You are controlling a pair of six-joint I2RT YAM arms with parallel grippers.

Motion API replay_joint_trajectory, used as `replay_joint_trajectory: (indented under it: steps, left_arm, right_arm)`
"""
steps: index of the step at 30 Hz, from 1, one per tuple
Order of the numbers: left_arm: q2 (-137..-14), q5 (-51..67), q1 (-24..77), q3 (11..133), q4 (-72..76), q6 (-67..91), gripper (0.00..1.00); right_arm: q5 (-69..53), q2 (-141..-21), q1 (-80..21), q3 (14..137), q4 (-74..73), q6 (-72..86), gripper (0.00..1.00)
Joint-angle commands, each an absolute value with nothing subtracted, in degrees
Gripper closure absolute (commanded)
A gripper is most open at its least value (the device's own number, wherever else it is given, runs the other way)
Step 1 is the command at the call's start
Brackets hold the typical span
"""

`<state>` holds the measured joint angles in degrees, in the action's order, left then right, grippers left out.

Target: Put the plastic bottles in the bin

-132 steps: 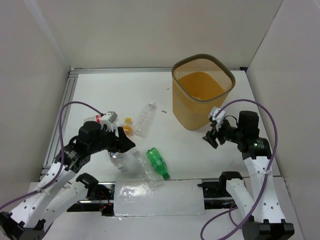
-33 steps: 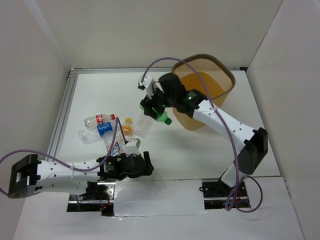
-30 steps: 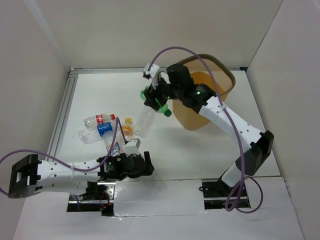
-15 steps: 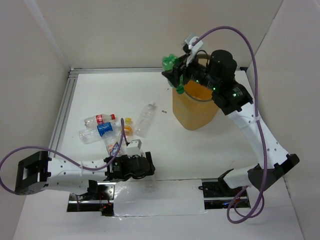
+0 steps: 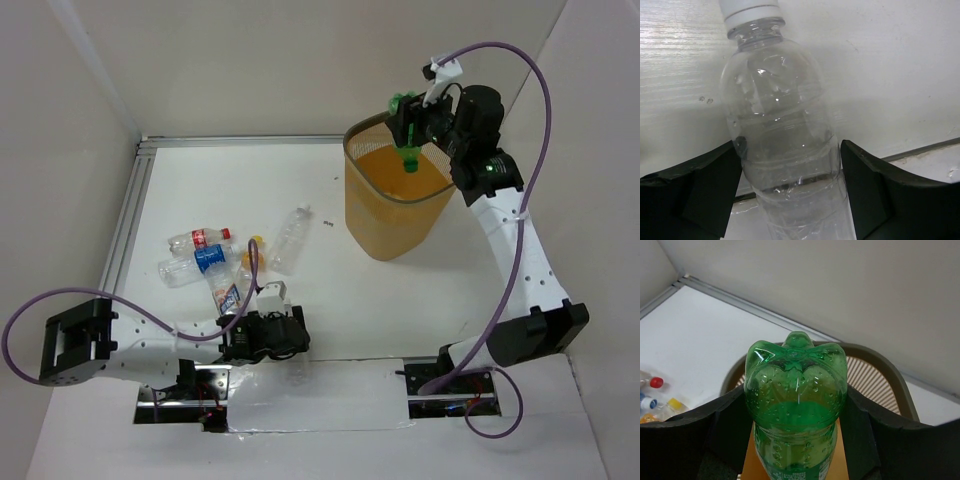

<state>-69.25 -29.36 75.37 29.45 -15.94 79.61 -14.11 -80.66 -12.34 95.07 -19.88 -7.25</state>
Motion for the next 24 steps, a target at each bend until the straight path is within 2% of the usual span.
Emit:
replay_joint_trajectory:
  steps: [1,5,7,12,17,18,19,20,21,22,23,24]
  left_arm:
    - [-70.8,-29.7,75.8,29.4,-12.9,79.2,0.14]
    - [-71.4,-29.2,75.8,30.6,-12.4,77.5,0.27]
    - [-71.4,-29.2,76.5,31.9,-11.7,75.9,0.39]
    - [-71.4,-29.7,78.6,40.8,-11.2,67.3,0.59]
    - [-70.8,-33.9,78.6,51.1,-11.2,57.4,0.81]
    - [-70.8,-35.1,78.6,55.2,-11.2,55.2,0.89]
    - [-70.8,-37.5,78.6,57.5,-11.2,50.5,0.92]
    - [-71.5,-38.1,77.9,59.7,-10.6,48.3,0.96]
    - [-71.5,-38.1,77.2,61.9,-9.9,45.8,0.97]
    - [-72.1,-37.4,76.4,65.6,-9.0,41.4,0.97]
    - [-72.6,-34.8,72.9,68.7,-4.9,37.5,0.98]
    - [-72.6,-34.8,72.9,68.7,-4.8,37.4,0.98]
  right_arm:
    - [-19.2,-81.7,-8.4,94.3,-21.5,-5.5,0.33]
    - [-24.5,-81.7,-5.1,93.6,-23.3,-6.1,0.00]
    - [-28.7,-81.7,-3.6,94.2,-24.1,-6.7,0.00]
    - [-39.6,-79.3,1.8,96.1,-28.2,-11.8,0.00]
    - [-42.3,-74.3,9.3,90.9,-26.7,-10.7,0.02]
    - [-42.9,-73.6,12.1,89.9,-26.7,-10.2,0.13]
    - [-43.5,-73.0,13.4,89.2,-26.7,-10.2,0.24]
    - [-45.2,-72.2,14.6,88.0,-26.7,-10.2,0.39]
    - [-45.8,-72.2,15.6,88.0,-26.7,-9.7,0.57]
    - [-46.3,-71.5,17.1,87.3,-26.7,-9.7,0.83]
    - [-46.9,-70.9,17.7,86.7,-28.4,-10.4,0.96]
    - [-46.9,-70.9,18.3,86.7,-28.4,-10.9,0.96]
